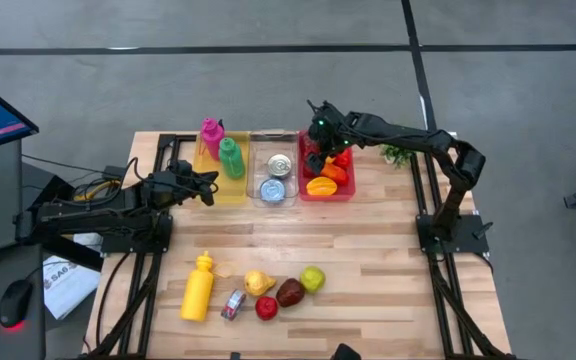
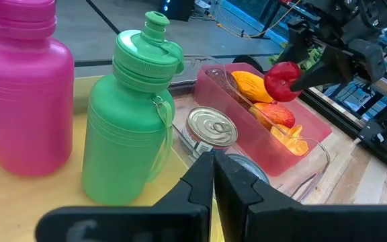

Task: Pick & Place Food Item
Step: Put the top red apple into the pink bin, then put the yellow tumbler into the yellow bin

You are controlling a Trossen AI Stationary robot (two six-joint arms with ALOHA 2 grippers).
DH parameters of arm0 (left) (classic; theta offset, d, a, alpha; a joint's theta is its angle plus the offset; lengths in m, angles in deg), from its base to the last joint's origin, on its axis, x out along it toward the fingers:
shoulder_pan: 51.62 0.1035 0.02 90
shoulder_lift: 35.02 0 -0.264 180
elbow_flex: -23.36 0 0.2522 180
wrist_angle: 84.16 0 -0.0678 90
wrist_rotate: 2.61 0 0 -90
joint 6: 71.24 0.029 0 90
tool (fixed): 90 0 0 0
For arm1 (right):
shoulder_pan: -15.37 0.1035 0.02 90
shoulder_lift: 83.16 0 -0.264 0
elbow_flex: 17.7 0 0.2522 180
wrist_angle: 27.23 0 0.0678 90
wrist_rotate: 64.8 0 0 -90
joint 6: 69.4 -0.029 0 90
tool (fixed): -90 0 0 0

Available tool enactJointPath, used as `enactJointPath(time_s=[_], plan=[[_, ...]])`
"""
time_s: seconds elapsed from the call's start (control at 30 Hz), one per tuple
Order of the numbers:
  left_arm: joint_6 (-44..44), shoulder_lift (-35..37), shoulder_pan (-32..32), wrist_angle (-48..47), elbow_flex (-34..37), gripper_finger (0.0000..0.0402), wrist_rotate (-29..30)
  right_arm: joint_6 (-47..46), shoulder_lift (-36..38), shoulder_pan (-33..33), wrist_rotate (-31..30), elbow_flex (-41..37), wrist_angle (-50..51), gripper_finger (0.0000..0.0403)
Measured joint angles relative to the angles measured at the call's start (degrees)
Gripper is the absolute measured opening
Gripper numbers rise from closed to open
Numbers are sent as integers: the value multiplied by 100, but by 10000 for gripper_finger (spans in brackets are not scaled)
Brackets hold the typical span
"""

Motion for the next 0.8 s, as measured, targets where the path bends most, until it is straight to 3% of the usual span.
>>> enactJointPath(time_s=[0.33, 0.53, 0.8], plan=[[2, 0, -1, -1, 0, 2, 0, 6, 0, 12, 1, 0, -2, 390], [2, 0, -2, 0, 0, 2, 0, 16, 14, -22, 10, 27, 181, 399], [1, 0, -1, 0, 0, 2, -1, 392, 24, -92, 12, 691, 1465, 399]])
